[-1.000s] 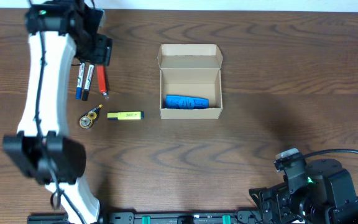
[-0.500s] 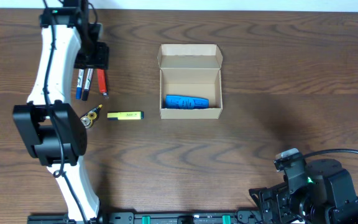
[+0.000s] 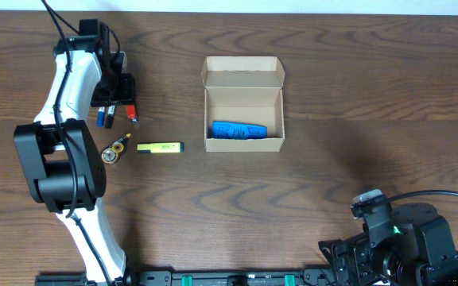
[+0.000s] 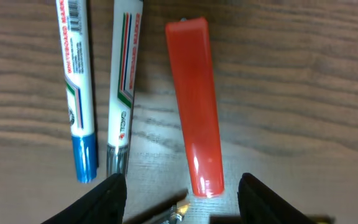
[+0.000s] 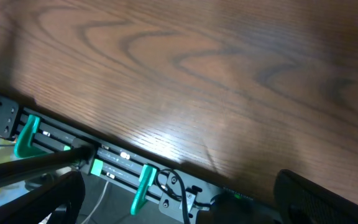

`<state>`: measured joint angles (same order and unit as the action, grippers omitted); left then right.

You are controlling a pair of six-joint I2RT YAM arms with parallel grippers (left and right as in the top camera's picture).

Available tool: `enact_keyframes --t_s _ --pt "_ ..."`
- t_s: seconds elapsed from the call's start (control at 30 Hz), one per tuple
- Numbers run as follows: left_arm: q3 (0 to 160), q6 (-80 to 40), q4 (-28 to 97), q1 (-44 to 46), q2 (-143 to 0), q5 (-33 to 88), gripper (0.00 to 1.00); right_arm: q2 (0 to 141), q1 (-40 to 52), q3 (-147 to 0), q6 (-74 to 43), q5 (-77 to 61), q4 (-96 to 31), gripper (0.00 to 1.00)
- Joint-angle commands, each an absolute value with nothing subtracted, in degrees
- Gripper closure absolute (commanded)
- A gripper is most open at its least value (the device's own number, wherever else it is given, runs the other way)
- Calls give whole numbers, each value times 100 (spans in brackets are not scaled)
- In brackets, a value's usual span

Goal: Pack container
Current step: 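Move the left gripper to the red stapler and grasp it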

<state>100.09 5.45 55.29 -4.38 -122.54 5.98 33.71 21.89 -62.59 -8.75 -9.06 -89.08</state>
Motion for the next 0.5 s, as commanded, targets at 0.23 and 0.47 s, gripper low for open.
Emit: enact_keyframes --t_s 0.23,0.47 --pt "9314 204 4615 -143 -12335 687 36 3365 2233 -6254 -937 -926 -8917 1" --pt "9063 -414 4016 -78 -12337 401 33 3365 2233 -6254 -934 -926 -8917 1"
